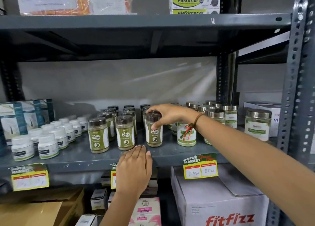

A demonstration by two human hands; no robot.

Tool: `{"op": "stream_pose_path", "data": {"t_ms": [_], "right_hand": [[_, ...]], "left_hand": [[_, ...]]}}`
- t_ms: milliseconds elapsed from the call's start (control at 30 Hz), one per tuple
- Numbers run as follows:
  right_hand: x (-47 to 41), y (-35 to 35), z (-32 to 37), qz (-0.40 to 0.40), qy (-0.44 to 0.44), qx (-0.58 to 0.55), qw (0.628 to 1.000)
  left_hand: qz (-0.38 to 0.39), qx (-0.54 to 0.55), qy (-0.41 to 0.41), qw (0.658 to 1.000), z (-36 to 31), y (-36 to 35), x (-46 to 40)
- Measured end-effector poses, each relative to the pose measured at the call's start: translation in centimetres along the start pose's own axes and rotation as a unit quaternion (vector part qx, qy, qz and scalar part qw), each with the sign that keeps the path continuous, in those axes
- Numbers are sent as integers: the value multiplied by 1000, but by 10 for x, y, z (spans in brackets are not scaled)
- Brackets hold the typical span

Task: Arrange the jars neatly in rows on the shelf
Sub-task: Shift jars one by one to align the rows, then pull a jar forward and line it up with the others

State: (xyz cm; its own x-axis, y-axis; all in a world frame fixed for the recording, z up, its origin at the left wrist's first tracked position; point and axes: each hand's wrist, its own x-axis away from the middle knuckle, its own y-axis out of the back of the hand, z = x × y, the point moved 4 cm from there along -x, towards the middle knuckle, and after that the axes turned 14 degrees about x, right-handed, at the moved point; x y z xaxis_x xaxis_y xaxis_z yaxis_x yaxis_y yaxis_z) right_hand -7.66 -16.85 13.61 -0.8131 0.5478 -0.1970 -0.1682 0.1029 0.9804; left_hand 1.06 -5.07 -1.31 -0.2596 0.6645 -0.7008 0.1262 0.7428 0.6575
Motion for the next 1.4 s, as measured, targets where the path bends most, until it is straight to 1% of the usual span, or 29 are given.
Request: {"op": "stream_pose_path", "data": {"t_ms": [233, 367, 500, 667, 800, 933, 1033, 1133, 1233, 1333, 1400], "right_hand": [[-5, -6, 0, 45, -2, -15, 999], [-1, -6, 3, 50, -1, 18, 999], [13, 4, 1, -9, -13, 14, 1000], [49, 29, -12, -135, -31, -18, 990], [88, 46, -37, -213, -66, 35, 974], [128, 55, -76, -252, -132, 65, 957], [152, 55, -109, -215, -199, 152, 944], [169, 53, -138, -168, -259, 264, 914], [178, 50, -156, -110, -296, 352, 881], [180, 45, -167, -27, -332, 390, 858], [180, 43, -169, 5, -354, 389, 850]], "left_hand": [[-2, -6, -5, 1000, 1, -1, 0], [0, -2, -4, 1000, 1, -1, 0], [3, -3, -4, 1000, 0, 0, 0], [4, -12, 4, 1000, -5, 3, 2], [7, -4, 18, 1000, -9, 5, 4], [13, 7, 25, 1000, -10, 6, 4], [10, 11, 21, 1000, -9, 5, 4], [11, 12, 21, 1000, -8, 4, 4], [9, 7, 17, 1000, -8, 3, 3], [11, 7, 16, 1000, -6, 4, 3], [12, 14, 20, 1000, -6, 3, 3]]}}
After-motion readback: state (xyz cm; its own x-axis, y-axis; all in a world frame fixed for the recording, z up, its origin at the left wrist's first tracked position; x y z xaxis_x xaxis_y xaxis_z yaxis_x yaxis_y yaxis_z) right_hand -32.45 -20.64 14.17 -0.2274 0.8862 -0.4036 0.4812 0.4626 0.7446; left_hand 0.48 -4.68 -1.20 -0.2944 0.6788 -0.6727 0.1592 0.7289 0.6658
